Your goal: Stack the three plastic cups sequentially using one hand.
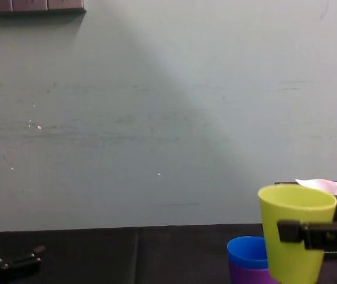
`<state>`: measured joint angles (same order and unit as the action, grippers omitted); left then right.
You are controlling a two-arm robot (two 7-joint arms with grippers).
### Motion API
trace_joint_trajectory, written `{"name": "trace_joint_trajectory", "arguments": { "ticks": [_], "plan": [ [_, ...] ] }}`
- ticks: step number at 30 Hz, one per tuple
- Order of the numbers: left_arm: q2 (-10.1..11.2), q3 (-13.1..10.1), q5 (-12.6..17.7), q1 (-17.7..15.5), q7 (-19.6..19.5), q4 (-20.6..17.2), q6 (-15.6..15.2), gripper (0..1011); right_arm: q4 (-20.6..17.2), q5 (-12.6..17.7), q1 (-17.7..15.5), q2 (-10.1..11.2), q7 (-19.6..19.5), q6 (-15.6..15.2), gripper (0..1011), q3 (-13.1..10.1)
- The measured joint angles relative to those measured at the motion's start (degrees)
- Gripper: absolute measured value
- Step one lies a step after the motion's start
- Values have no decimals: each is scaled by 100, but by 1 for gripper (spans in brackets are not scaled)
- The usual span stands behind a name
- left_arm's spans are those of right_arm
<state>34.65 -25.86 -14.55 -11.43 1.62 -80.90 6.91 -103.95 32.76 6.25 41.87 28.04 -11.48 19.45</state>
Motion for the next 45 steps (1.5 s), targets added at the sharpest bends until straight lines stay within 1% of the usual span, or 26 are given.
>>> {"name": "trace_joint_trajectory", "arguments": {
  "ticks": [2, 6, 12, 15, 16, 18, 25, 26, 29, 34, 45],
  "plan": [
    [0, 0, 0, 0, 0, 0, 0, 1011, 32, 49, 64, -25, 3, -24, 734, -6],
    [0, 0, 0, 0, 0, 0, 0, 1011, 173, 173, 312, -120, 7, -88, 734, 4],
    [0, 0, 0, 0, 0, 0, 0, 1011, 378, 201, 659, -243, -1, -155, 733, 106],
    [0, 0, 0, 0, 0, 0, 0, 1011, 593, 202, 912, -345, 0, -198, 733, 203],
    [0, 0, 0, 0, 0, 0, 0, 1011, 593, 202, 912, -345, 0, -198, 733, 203],
    [0, 0, 0, 0, 0, 0, 0, 1011, 809, 205, 1123, -429, 32, -224, 733, 301],
    [0, 0, 0, 0, 0, 0, 0, 1011, 1234, 133, 1502, -597, 83, -256, 733, 520],
    [0, 0, 0, 0, 0, 0, 0, 1011, 1234, 133, 1502, -597, 83, -256, 733, 520],
    [0, 0, 0, 0, 0, 0, 0, 1011, 1457, 81, 1651, -689, 124, -252, 733, 631],
    [0, 0, 0, 0, 0, 0, 0, 1011, 1697, 11, 1770, -787, 175, -240, 733, 766],
    [0, 0, 0, 0, 0, 0, 0, 1011, 1948, -78, 1859, -874, 264, -172, 733, 888]
  ]
}}
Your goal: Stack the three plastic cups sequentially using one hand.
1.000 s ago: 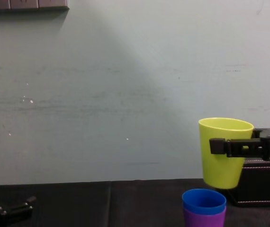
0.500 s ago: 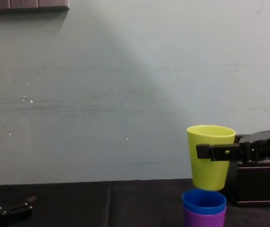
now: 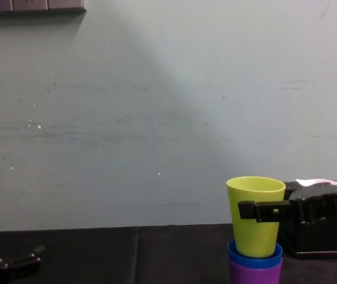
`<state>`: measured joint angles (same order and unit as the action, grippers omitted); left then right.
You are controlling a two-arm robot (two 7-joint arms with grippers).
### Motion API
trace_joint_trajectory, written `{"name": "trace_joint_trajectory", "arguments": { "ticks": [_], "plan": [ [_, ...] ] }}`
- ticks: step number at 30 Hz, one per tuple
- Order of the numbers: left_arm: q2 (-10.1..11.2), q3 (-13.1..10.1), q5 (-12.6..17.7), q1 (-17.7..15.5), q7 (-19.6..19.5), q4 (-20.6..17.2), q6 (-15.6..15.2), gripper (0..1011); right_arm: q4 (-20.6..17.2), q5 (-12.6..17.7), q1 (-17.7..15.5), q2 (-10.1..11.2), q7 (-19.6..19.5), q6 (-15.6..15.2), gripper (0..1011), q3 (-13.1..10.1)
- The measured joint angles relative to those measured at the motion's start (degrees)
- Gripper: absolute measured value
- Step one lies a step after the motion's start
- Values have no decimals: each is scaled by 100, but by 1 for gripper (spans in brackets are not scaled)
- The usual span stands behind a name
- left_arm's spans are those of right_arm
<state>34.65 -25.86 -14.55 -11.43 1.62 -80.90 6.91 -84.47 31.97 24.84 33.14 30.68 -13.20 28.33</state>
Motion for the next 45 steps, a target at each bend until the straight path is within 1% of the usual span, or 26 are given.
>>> {"name": "trace_joint_trajectory", "arguments": {
  "ticks": [13, 38, 41, 42, 44, 45],
  "plan": [
    [0, 0, 0, 0, 0, 0, 0, 1011, 263, -42, 35, -89, 94, 85, 733, 66],
    [0, 0, 0, 0, 0, 0, 0, 1011, 243, -39, 37, -82, 89, 83, 734, 61],
    [0, 0, 0, 0, 0, 0, 0, 1011, 242, -39, 37, -82, 89, 82, 800, 61],
    [0, 0, 0, 0, 0, 0, 0, 1011, 241, -39, 37, -82, 89, 81, 850, 61],
    [0, 0, 0, 0, 0, 0, 0, 1011, 242, -39, 37, -82, 89, 81, 883, 61],
    [0, 0, 0, 0, 0, 0, 0, 1011, 241, -39, 37, -81, 89, 80, 932, 61]
  ]
}}
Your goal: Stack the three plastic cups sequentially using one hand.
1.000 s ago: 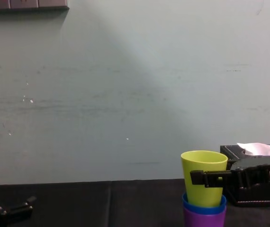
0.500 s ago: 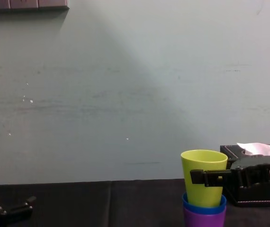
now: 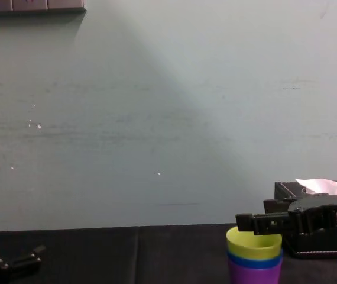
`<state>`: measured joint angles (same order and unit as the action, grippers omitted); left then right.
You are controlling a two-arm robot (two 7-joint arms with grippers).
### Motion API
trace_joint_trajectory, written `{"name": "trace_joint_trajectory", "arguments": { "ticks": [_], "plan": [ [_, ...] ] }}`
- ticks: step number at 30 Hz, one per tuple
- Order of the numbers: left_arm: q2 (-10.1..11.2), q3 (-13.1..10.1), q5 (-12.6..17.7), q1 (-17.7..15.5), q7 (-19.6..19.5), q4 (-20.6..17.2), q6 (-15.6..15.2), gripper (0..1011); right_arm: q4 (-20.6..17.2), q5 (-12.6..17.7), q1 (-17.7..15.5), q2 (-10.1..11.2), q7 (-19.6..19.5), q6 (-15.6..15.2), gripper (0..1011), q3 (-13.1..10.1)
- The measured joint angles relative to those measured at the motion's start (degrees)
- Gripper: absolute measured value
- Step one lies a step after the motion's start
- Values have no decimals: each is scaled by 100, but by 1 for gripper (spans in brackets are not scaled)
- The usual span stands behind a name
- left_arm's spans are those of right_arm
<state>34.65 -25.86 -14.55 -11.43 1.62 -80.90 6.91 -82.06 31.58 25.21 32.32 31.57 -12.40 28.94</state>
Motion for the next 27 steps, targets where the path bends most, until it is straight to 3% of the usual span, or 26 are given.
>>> {"name": "trace_joint_trajectory", "arguments": {
  "ticks": [4, 19, 27],
  "plan": [
    [0, 0, 0, 0, 0, 0, 0, 1011, 0, 0, 0, 0, -1, 0, 1003, 0],
    [0, 0, 0, 0, 0, 0, 0, 1011, 0, 0, 0, 0, -8, 0, 1002, 0],
    [0, 0, 0, 0, 0, 0, 0, 1011, -354, 143, -433, 126, -385, 170, 1003, -408]
  ]
}}
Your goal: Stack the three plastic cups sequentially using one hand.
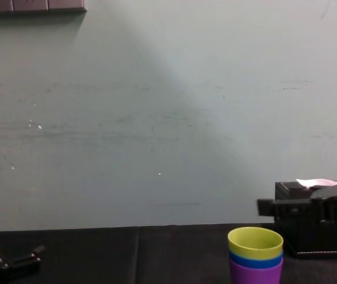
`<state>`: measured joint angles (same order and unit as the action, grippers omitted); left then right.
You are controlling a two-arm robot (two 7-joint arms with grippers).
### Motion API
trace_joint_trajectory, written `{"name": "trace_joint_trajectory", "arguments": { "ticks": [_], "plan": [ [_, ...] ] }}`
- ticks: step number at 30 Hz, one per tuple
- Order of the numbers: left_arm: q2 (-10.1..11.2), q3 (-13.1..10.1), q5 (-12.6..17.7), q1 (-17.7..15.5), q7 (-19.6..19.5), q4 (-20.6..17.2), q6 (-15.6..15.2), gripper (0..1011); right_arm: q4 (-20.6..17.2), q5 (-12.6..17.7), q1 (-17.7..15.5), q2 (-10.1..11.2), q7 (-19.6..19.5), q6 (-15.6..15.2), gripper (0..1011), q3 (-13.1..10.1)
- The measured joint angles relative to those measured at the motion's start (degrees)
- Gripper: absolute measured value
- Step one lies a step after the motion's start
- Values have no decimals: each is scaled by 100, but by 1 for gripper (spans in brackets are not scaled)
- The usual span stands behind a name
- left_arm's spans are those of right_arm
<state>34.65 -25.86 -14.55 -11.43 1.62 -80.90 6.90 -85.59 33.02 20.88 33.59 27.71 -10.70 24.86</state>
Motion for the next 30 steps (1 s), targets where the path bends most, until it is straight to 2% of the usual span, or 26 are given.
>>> {"name": "trace_joint_trajectory", "arguments": {
  "ticks": [8, 14, 24, 30],
  "plan": [
    [0, 0, 0, 0, 0, 0, 0, 1011, -340, 93, -616, 165, -455, 324, 1003, -614],
    [0, 0, 0, 0, 0, 0, 0, 1012, -404, 114, -1002, 160, -710, 509, 1003, -978],
    [0, 0, 0, 0, 0, 0, 0, 1011, -150, 32, -1256, 43, -822, 602, 1003, -1219],
    [0, 0, 0, 0, 0, 0, 0, 1012, -93, 17, -1270, 20, -823, 601, 1003, -1249]
  ]
}}
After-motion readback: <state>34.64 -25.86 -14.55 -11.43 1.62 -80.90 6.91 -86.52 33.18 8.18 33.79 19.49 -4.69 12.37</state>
